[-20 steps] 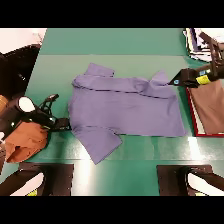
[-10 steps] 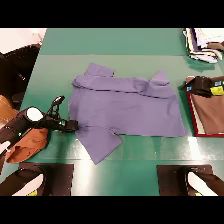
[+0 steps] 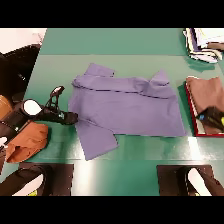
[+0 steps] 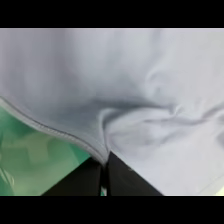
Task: Fold the shirts.
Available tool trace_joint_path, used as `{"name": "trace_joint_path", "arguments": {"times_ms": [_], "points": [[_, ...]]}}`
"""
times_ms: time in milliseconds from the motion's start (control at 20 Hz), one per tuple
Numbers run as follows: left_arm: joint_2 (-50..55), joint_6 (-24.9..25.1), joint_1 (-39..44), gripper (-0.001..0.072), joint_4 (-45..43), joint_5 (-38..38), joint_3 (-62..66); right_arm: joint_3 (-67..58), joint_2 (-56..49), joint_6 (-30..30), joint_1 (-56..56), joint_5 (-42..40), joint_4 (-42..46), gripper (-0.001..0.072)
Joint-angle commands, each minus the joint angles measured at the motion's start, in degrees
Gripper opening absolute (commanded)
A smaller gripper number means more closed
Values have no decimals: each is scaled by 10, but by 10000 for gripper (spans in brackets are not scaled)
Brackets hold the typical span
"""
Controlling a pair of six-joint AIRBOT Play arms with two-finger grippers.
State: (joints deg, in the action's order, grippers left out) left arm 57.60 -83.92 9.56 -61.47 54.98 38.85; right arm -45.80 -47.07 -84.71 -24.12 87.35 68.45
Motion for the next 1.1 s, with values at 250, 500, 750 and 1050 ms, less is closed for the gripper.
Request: {"name": "trace_joint_path", "arguments": {"times_ms": [250,500,750,1050], "points": [[0,-1,0,23,-9,11,27,176,-32,-14,-83,-103,13,494],[0,-1,0,23,-8,10,27,176,-106,7,-80,-187,-101,446],[0,-1,0,23,-9,8,27,176,-139,15,-25,-236,-124,105],[-69,-43,0,22,-96,59,141,77,-17,19,58,-237,-118,17]]}}
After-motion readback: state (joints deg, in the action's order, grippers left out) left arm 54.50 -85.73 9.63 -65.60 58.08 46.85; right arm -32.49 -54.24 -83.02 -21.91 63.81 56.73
